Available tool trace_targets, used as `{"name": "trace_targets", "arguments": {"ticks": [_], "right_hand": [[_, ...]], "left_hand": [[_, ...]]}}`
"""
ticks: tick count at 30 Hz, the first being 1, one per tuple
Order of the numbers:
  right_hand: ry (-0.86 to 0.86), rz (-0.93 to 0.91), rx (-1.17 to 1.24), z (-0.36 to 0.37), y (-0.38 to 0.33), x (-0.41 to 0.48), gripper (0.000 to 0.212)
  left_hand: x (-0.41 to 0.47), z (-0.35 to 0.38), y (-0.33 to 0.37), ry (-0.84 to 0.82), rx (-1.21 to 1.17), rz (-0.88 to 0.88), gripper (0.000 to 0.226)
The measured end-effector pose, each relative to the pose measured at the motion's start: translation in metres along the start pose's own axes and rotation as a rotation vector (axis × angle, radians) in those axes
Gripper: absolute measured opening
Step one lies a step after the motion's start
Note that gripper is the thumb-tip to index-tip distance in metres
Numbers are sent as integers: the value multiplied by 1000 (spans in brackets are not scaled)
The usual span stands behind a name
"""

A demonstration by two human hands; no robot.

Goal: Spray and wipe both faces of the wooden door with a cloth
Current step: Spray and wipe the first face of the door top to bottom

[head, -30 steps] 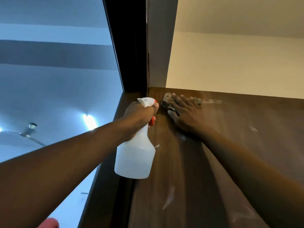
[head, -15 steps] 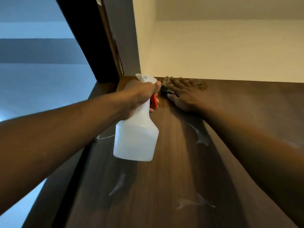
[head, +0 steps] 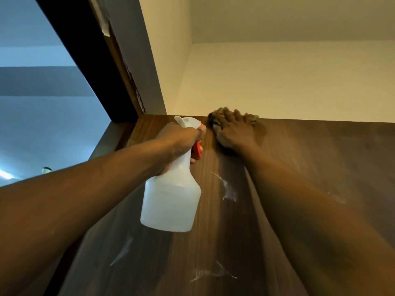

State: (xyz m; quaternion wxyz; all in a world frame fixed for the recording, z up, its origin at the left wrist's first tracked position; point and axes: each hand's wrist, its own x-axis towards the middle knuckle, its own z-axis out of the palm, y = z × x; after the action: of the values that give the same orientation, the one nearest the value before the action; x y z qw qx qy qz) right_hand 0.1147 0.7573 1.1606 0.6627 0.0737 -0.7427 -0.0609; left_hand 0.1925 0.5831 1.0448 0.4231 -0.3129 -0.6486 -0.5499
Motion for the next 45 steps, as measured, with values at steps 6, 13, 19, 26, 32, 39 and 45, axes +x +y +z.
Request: {"name": "trace_targets", "arguments": {"ticks": [6, 13, 19, 26, 32, 39, 45], "right_hand": [[-44, -228, -68, 9, 23, -67, 61], [-17, 244, -52, -20, 110, -58, 62], [-34, 72, -3, -22, 75, -37, 58], [-11, -81, -94, -19, 153, -115, 61], [29, 177, -9, -42, 218, -66, 62], [-15, -152, 0, -36, 202, -66, 58], [26, -169, -22, -39, 289, -129, 59]], "left_hand": [[-9, 6, -2, -18, -22, -11, 41], [-22, 20, -5, -87, -36, 7, 40], [-21, 40, 15, -83, -26, 32, 41], [-28, 96, 31, -78, -48, -6, 42], [-27, 146, 46, -52, -22, 24, 41], [-28, 196, 68, 16, 91, 59, 44], [-38, 238, 68, 1, 82, 6, 44]]}}
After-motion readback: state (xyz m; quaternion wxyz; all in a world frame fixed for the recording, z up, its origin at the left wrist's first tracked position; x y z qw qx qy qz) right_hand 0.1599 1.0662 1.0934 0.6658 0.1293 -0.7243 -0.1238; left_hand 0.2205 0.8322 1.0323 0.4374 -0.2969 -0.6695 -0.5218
